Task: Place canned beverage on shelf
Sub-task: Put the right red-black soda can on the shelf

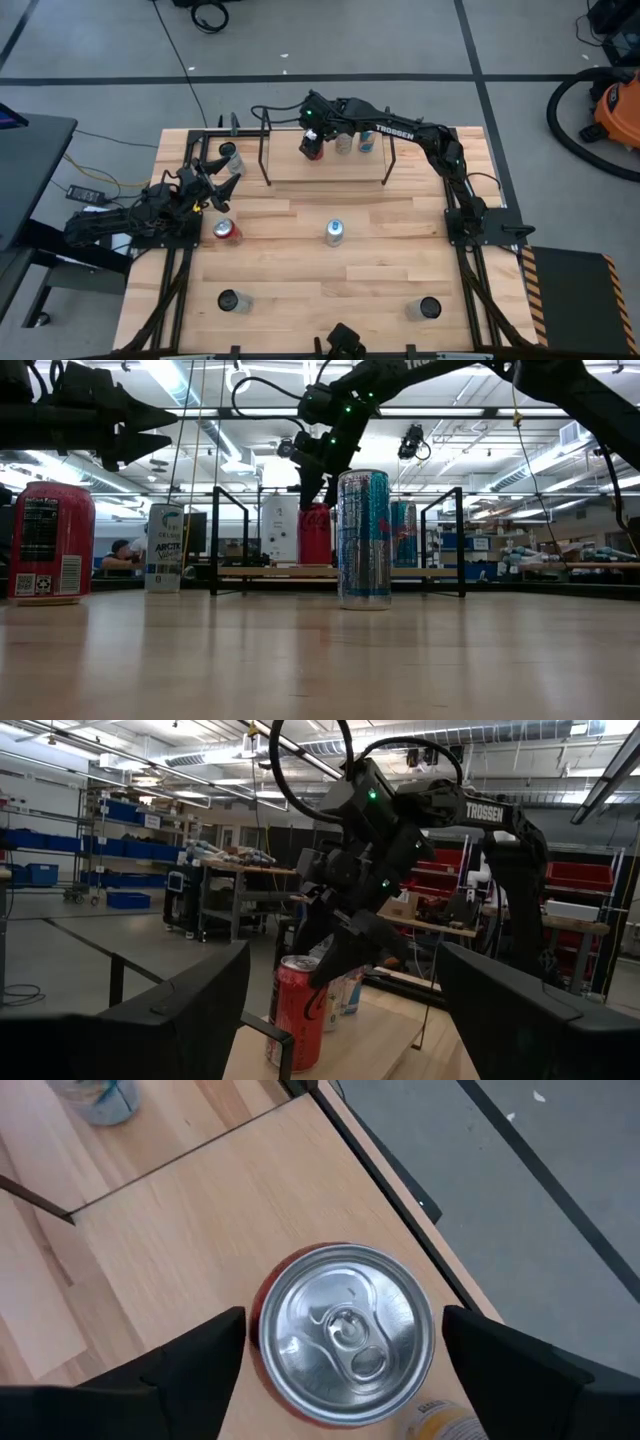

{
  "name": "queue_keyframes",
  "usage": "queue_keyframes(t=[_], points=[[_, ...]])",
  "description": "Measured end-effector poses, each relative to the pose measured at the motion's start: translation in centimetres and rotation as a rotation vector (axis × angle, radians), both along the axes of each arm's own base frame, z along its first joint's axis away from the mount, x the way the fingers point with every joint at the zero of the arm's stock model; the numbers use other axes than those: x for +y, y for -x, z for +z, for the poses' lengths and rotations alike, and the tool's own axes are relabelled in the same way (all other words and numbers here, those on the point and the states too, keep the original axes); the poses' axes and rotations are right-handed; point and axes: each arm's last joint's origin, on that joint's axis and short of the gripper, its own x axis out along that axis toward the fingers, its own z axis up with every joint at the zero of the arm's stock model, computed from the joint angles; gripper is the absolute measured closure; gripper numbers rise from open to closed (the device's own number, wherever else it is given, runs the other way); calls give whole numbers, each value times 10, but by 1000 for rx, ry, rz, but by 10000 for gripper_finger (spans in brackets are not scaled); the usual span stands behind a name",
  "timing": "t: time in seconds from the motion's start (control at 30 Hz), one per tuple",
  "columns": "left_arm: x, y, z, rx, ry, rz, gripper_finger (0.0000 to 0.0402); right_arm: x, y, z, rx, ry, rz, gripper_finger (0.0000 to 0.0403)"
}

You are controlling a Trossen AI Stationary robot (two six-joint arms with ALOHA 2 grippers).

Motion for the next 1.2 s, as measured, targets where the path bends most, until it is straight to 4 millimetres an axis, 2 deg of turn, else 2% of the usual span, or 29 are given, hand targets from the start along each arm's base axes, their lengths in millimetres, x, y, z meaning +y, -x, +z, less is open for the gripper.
queue_keyframes(t=[0.17, 0.5, 0.67, 0.97, 1.2], points=[[0, 0, 0, 0, 0, 0, 81, -1, 0, 0, 4, -2, 33, 44], [0, 0, 0, 0, 0, 0, 81, 1, 4, 9, 64, 99, 304, 45], [0, 0, 0, -1, 1, 0, 81, -7, 8, 9, 36, 61, 406, 45], [0, 0, 0, 0, 1, -1, 81, -22, 15, 8, -6, 20, 423, 47], [0, 0, 0, 0, 1, -1, 81, -17, 14, 11, -25, 1, 454, 47]])
